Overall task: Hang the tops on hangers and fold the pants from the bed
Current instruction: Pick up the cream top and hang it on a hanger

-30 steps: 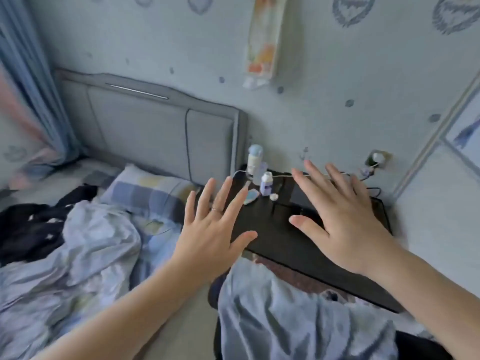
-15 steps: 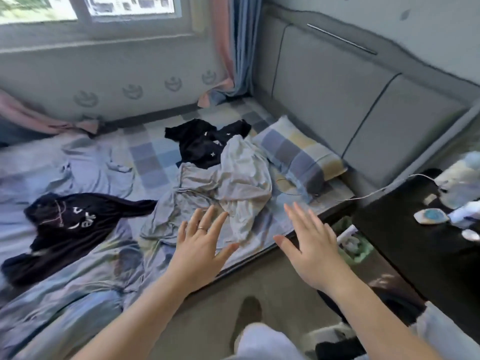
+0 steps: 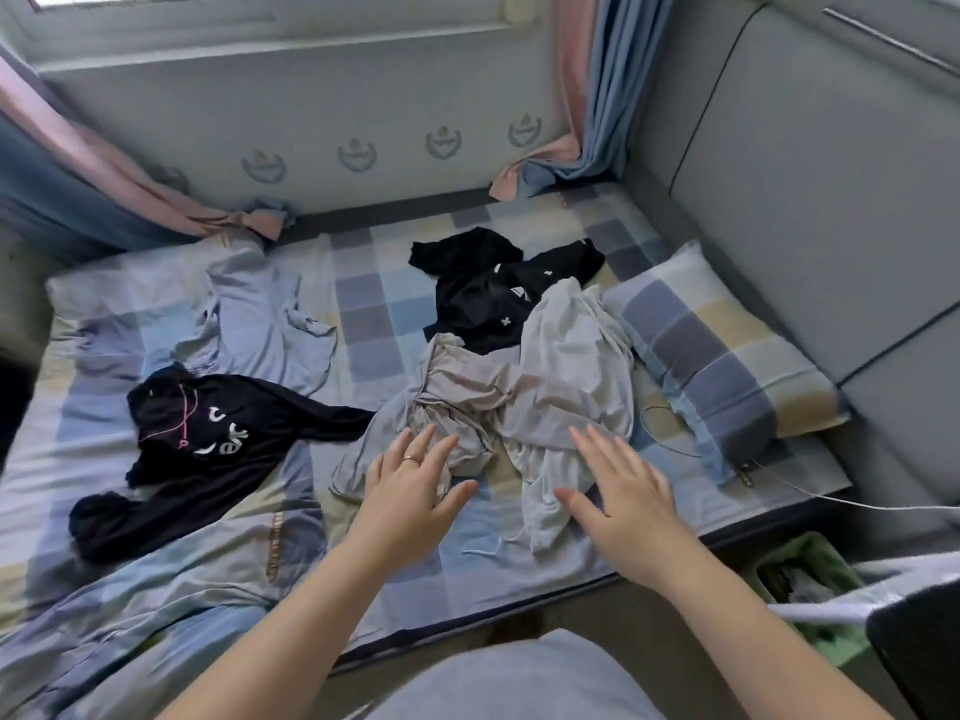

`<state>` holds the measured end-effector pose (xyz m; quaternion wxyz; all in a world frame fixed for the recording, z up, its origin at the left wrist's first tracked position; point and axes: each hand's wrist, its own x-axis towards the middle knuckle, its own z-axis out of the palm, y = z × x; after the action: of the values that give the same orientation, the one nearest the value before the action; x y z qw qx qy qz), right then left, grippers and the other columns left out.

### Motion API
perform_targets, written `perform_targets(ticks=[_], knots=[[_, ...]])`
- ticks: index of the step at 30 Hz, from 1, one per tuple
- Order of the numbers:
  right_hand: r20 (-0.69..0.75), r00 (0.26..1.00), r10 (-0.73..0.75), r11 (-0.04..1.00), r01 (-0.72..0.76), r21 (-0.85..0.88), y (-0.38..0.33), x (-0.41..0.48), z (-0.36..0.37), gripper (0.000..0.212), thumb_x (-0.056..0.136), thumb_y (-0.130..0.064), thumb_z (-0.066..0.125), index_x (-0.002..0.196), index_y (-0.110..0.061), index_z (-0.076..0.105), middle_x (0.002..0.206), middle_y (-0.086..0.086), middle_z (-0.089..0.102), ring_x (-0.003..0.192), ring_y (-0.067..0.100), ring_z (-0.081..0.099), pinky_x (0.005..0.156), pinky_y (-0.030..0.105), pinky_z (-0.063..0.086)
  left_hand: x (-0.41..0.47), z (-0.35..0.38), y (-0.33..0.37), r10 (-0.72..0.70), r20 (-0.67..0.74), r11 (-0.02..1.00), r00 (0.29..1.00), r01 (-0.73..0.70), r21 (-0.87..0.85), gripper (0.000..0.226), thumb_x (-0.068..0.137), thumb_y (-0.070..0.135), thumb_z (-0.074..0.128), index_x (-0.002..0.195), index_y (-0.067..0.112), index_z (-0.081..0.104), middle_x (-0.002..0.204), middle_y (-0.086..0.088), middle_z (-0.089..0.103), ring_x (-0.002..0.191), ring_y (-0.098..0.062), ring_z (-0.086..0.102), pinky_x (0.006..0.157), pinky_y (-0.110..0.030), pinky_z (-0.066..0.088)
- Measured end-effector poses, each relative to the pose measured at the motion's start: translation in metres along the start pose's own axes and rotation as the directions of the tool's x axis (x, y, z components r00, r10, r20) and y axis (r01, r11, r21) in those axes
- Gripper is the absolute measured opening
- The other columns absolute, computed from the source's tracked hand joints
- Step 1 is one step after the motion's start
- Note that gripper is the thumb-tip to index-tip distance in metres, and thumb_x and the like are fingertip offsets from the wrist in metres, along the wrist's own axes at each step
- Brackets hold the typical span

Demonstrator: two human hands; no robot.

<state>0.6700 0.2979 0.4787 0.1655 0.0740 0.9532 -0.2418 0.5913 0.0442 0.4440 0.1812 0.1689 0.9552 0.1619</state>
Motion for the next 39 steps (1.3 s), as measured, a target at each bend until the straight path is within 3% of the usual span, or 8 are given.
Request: perform_targets(ticks=[6, 12, 23, 31, 36, 39], knots=[[0.032, 0.999, 0.002, 1.0, -0.002, -0.003, 0.008, 0.078, -0.006, 0.069, 0.098, -0.065, 0.03, 0.156, -0.047, -0.003, 0.167, -0.018, -0.003, 0.154, 0.011, -0.006, 0.123, 0.047, 0.003, 0.062, 0.002, -0.015, -0.049, 0.046, 0.998, 0.998, 0.051, -0.047, 0.067, 0.098, 0.068, 0.033, 0.157, 0.04, 0.019, 0.168, 0.007, 0.011, 0.154, -0.017, -0.001, 0.122, -0.045, 0.008], [0.043, 0.998, 0.047, 0.999, -0.047, -0.014, 0.022, 0.156, 0.036, 0.068, 0.099, -0.063, 0.03, 0.157, -0.045, -0.001, 0.167, -0.018, -0.003, 0.154, 0.012, -0.005, 0.122, 0.047, 0.002, 0.137, 0.035, -0.058, -0.04, 0.1, 0.998, 0.994, 0.045, -0.051, 0.065, 0.098, 0.066, 0.033, 0.156, 0.039, 0.023, 0.167, 0.007, 0.014, 0.154, -0.019, 0.002, 0.122, -0.044, 0.01], [0.177, 0.914, 0.365, 0.925, -0.377, 0.044, 0.031, 0.3, 0.159, 0.069, 0.101, -0.057, 0.038, 0.159, -0.035, 0.009, 0.168, -0.009, 0.012, 0.154, 0.02, 0.011, 0.121, 0.051, 0.016, 0.282, 0.102, -0.191, 0.004, 0.368, 1.0, 0.93, -0.007, 0.005, 0.065, 0.097, 0.065, 0.039, 0.155, 0.039, 0.027, 0.165, 0.004, 0.023, 0.152, -0.023, 0.013, 0.12, -0.047, 0.018], [0.27, 0.864, 0.424, 0.868, -0.473, 0.153, 0.052, 0.397, 0.267, 0.073, 0.099, -0.047, 0.051, 0.16, -0.033, 0.012, 0.166, -0.005, 0.02, 0.149, 0.027, 0.023, 0.118, 0.047, 0.026, 0.37, 0.206, -0.276, -0.176, 0.463, 0.979, 0.869, 0.204, -0.009, 0.082, 0.09, 0.059, 0.06, 0.156, 0.029, 0.022, 0.163, -0.003, 0.024, 0.148, -0.031, 0.022, 0.117, -0.048, 0.027], [0.358, 0.862, 0.359, 0.877, -0.443, 0.187, 0.054, 0.449, 0.342, 0.088, 0.094, -0.041, 0.064, 0.161, -0.027, 0.01, 0.166, 0.001, 0.019, 0.15, 0.027, 0.024, 0.12, 0.041, 0.026, 0.394, 0.26, -0.317, -0.412, 0.311, 0.901, 0.856, 0.434, 0.0, 0.097, 0.082, 0.056, 0.067, 0.156, 0.028, 0.009, 0.166, -0.006, 0.008, 0.148, -0.036, 0.016, 0.119, -0.05, 0.02], [0.437, 0.828, 0.35, 0.872, -0.459, 0.17, 0.046, 0.468, 0.379, 0.099, 0.089, -0.042, 0.071, 0.16, -0.028, 0.003, 0.166, 0.003, 0.017, 0.15, 0.028, 0.025, 0.12, 0.042, 0.027, 0.395, 0.278, -0.343, -0.483, 0.275, 0.86, 0.831, 0.509, -0.026, 0.09, 0.089, 0.047, 0.06, 0.156, 0.031, 0.004, 0.157, -0.014, 0.027, 0.134, -0.039, 0.038, 0.11, -0.049, 0.033]])
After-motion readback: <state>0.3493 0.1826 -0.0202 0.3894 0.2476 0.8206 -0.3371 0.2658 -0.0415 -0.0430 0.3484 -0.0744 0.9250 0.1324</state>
